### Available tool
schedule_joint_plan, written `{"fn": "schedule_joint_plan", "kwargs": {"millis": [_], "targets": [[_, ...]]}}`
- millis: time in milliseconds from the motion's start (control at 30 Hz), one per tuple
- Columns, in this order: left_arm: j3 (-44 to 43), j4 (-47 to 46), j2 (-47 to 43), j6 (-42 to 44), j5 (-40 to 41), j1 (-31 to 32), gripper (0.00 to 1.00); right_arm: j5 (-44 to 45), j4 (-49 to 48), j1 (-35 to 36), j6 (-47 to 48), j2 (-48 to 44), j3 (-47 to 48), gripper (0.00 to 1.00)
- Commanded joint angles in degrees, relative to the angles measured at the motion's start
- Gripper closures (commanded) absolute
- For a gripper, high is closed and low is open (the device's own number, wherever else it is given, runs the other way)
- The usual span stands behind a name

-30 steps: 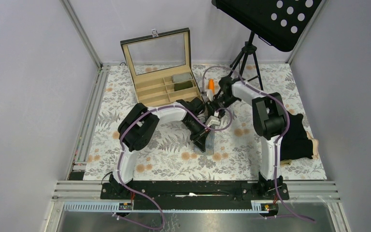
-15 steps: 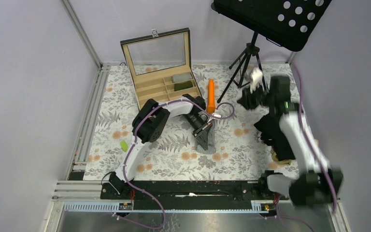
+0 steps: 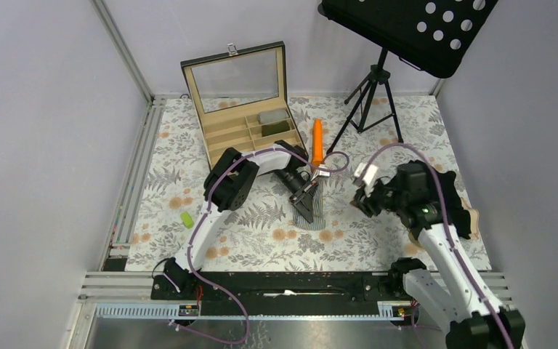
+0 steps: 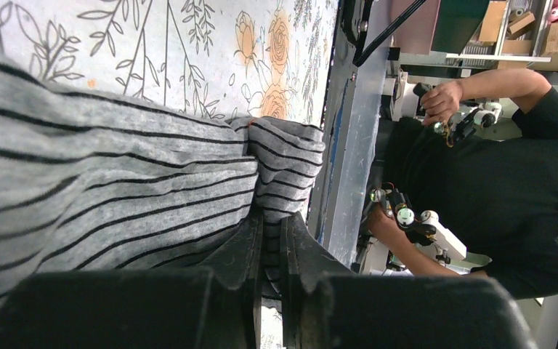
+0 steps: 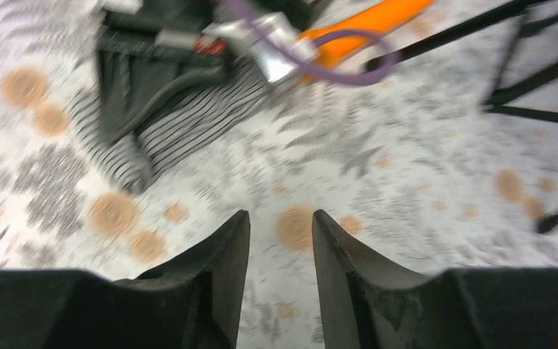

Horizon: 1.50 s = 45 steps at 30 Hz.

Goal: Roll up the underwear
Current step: Roll the underwear to the center of the board.

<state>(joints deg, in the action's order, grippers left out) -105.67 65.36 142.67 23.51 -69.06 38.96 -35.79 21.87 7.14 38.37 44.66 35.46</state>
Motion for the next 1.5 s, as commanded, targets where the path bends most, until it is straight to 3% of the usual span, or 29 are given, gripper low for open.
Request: {"fn": "schedule_joint_plan", "kwargs": {"millis": [0, 200, 467, 600, 700, 800, 967, 1167, 1300, 1467], "targets": [[2.4, -9.2, 5.3, 1.8, 7.3, -1.7, 0.95, 0.7, 5.9, 12.9, 8.7, 6.1, 0.2, 0.51], [3.0, -9.1, 5.0, 2.1, 7.5, -2.3, 0.93, 7.9, -5.6, 27.3, 8.9, 14.2, -0.7, 0.43], [2.9, -9.2, 4.2, 2.2, 8.4, -2.5, 0.91, 11.7, -16.0, 32.6, 13.5, 25.1, -2.4, 0.38], [3.2, -9.2, 3.8, 2.2, 8.2, -2.5, 0.91, 11.7, -17.2, 32.8, 14.1, 29.5, -1.1, 0.43], [3.5, -9.2, 3.4, 2.2, 8.1, -2.5, 0.91, 9.4, -16.0, 33.3, 15.5, 31.6, 0.1, 0.53], [3.5, -9.2, 2.7, 2.2, 8.1, -2.7, 0.89, 8.4, -13.3, 33.9, 17.0, 34.6, 1.3, 0.7], [3.1, -9.1, -4.6, 1.2, 7.4, -5.0, 0.75, 6.3, -5.8, 33.9, 16.4, 38.5, 4.5, 1.0], [4.9, -9.4, -20.5, -1.2, 14.2, -10.9, 0.64, -1.1, 10.5, 30.3, 16.3, 46.6, 14.2, 1.0], [15.6, -16.2, -31.7, -6.6, 20.3, -14.4, 0.6, -5.8, 18.1, 24.8, 16.1, 56.0, 21.1, 1.0], [33.7, -31.6, -45.3, -16.0, 30.4, -16.2, 0.57, -12.5, 28.7, 18.6, 12.6, 72.2, 33.0, 1.0]]}}
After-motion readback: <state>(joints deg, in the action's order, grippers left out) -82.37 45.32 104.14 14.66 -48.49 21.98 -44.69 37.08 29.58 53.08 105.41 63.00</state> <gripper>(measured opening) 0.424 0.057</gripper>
